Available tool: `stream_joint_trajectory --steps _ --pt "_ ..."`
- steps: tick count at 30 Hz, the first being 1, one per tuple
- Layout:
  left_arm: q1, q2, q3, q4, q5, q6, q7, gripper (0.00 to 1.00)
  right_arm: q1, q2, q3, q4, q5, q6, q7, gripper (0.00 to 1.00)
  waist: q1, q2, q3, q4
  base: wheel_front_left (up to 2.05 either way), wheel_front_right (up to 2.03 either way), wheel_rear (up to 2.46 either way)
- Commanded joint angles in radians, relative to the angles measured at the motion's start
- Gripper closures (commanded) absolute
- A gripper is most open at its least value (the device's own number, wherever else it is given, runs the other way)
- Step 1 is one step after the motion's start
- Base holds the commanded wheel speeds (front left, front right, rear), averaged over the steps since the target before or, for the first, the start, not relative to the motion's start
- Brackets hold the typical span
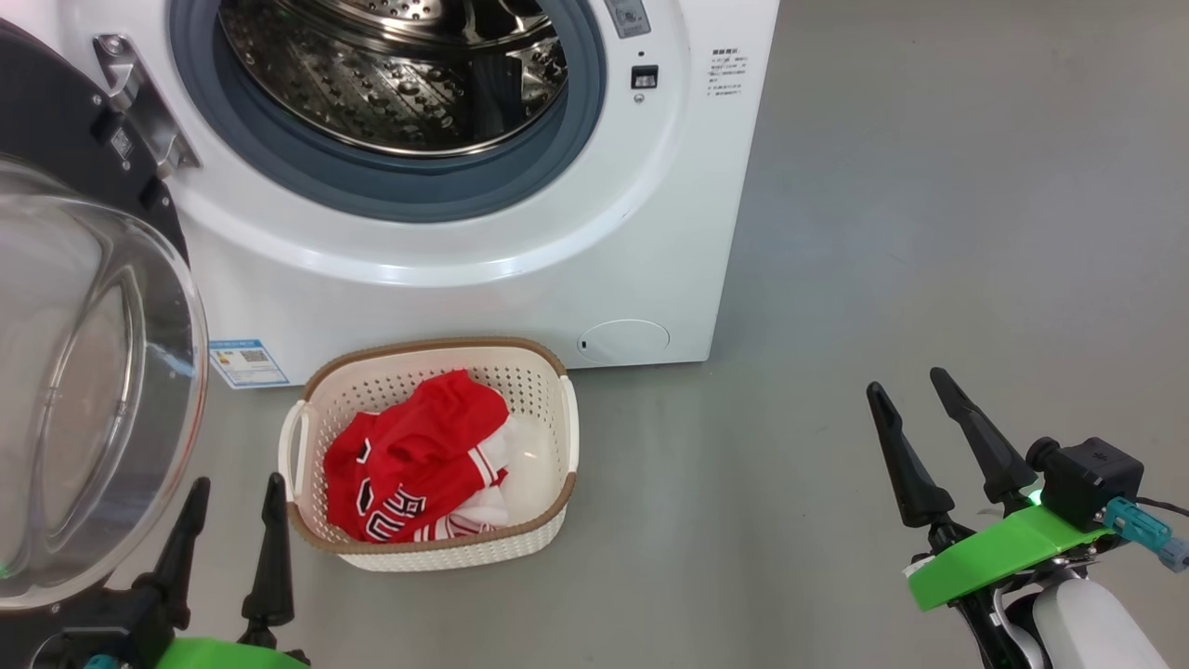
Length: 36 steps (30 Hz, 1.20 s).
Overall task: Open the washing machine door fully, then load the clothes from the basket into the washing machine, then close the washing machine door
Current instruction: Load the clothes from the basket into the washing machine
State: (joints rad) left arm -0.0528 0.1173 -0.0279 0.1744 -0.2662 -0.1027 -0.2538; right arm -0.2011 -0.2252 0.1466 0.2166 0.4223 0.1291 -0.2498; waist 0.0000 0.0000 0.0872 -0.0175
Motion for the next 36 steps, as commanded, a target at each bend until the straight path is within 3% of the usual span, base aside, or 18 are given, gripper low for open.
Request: stream_joint_trajectory --steps 1,36 --pt "-0.042 0.014 0.039 -0.018 0.012 -0.007 -0.008 0.00 -0.005 -0.008 0.019 -0.025 -0.004 0.002 -0.012 0.00 0.0000 0.0000 -0.001 0.000 0.00 0.00 0.00" --pt "-0.046 0.009 0.035 -0.011 0.004 -0.014 -0.008 0.00 -0.002 -0.012 0.033 -0.023 -0.001 0.002 -0.012 0.00 0.0000 0.0000 0.001 0.007 1.00 -1.00 0.00"
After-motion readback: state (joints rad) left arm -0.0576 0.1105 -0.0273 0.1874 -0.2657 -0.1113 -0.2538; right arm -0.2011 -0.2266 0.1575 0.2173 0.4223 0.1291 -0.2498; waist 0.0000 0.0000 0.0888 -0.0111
